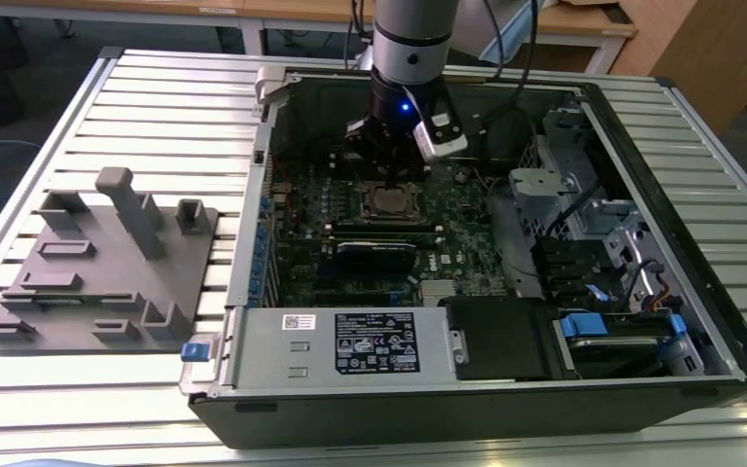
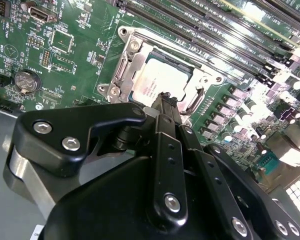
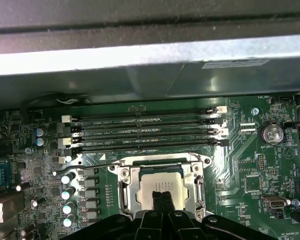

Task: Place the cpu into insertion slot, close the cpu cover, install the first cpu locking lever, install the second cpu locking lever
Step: 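Install the first cpu locking lever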

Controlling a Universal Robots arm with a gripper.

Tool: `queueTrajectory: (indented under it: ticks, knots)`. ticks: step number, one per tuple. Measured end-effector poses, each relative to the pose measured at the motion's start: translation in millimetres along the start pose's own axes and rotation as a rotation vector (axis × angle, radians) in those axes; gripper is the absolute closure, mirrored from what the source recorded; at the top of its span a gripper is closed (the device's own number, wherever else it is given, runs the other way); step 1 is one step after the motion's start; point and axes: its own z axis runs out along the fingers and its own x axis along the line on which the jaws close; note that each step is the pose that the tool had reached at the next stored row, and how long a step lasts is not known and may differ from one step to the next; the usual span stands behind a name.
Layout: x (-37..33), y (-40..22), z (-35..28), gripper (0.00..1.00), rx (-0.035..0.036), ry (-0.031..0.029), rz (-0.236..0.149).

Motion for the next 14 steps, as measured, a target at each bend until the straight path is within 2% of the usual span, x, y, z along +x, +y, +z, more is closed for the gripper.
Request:
queueTrajectory:
  ticks: [6, 14]
  knots:
    - [0.4, -0.1, -0.3, 0.90, 0.0004, 0.0002, 0.000]
    - [10.9, -1.0, -0.4, 0.90, 0.0003, 0.0001, 0.000]
